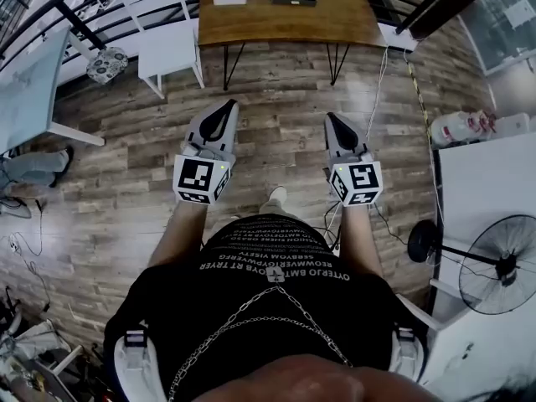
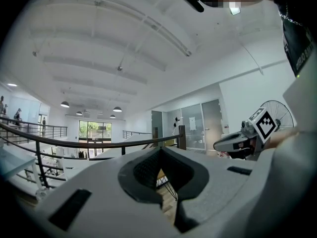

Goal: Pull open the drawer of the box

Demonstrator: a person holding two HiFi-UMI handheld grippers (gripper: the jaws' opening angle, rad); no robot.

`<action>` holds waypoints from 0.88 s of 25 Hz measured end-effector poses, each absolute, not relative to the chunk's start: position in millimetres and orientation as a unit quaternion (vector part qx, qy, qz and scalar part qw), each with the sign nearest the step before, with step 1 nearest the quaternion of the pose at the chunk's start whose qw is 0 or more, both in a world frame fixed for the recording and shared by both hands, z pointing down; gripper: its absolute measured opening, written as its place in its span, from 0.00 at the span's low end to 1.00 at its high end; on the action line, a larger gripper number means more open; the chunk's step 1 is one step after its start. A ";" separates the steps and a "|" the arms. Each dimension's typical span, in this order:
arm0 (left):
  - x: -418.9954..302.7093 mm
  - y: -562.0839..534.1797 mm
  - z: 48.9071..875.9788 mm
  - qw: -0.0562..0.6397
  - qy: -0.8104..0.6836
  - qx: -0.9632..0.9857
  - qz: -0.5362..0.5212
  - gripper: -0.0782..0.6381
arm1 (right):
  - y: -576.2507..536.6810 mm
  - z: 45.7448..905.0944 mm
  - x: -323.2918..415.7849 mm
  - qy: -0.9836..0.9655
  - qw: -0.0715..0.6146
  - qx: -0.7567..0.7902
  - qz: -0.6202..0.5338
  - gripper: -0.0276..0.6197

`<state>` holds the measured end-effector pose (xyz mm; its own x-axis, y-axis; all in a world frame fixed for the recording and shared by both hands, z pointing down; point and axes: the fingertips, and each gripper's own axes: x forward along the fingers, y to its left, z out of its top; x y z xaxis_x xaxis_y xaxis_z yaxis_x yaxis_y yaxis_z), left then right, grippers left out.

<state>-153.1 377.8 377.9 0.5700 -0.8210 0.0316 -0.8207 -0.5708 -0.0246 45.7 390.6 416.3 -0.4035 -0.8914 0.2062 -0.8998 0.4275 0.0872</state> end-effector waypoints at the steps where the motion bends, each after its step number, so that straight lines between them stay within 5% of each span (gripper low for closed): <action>1: -151.2 371.6 375.9 0.008 0.465 -0.885 -0.021 0.12 | 384.7 414.9 48.2 -0.838 0.108 0.534 0.017 0.04; 22: -44.8 296.5 365.1 0.030 0.473 -0.879 -0.051 0.12 | 297.7 404.9 141.3 -0.858 0.075 0.508 0.011 0.04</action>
